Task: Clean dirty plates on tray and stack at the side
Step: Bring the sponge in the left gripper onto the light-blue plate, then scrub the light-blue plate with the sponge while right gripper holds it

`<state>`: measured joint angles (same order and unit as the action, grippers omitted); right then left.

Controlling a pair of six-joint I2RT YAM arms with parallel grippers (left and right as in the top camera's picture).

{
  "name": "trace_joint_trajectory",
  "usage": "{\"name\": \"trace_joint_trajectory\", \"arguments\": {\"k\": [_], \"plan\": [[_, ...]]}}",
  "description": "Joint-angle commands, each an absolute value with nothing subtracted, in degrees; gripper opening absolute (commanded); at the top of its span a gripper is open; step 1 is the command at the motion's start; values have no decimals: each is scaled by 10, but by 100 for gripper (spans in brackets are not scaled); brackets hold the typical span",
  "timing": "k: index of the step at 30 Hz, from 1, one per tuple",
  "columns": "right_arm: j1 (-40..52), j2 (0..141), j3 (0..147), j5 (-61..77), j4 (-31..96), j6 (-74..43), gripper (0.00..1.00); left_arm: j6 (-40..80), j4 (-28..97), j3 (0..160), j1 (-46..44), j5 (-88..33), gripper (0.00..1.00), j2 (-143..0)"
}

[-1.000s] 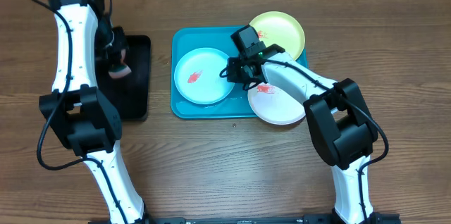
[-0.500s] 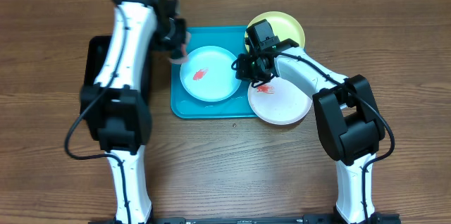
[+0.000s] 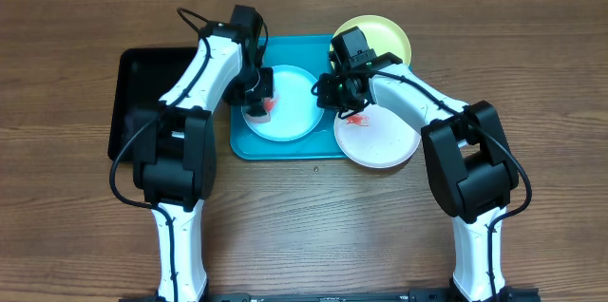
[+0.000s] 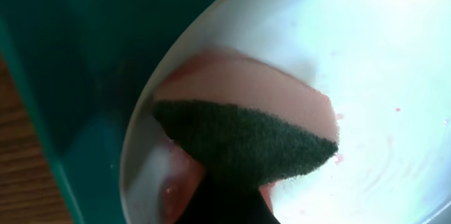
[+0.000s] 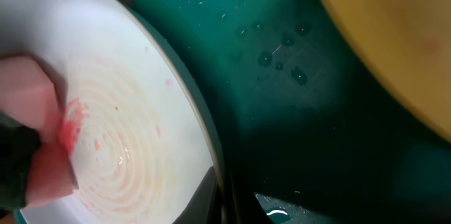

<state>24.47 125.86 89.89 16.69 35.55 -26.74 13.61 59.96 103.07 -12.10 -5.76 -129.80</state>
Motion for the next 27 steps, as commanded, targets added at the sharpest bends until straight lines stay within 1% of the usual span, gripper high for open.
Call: {"name": "trace_joint_trajectory", "arguments": {"k": [1, 5, 10, 13, 17, 21, 27], "plan": [[245, 1260, 896, 177, 350, -266, 4, 150, 599, 1010, -132, -48, 4, -1299], [245, 1260, 896, 177, 348, -266, 4, 103, 592, 1007, -162, -102, 4, -1299], [245, 1260, 896, 177, 348, -266, 4, 6, 551, 1007, -204, -199, 4, -1299], [245, 1260, 896, 177, 349, -266, 4, 16, 524, 1007, -214, -197, 4, -1299], [245, 1260, 896, 177, 349, -266, 4, 87, 502, 1007, -208, -144, 4, -1299], [245, 1260, 896, 177, 349, -266, 4, 176, 497, 1007, -188, -36, 4, -1299], [245, 1260, 896, 177, 349, -266, 4, 305, 549, 1007, -161, 97, 4, -1299]]}}
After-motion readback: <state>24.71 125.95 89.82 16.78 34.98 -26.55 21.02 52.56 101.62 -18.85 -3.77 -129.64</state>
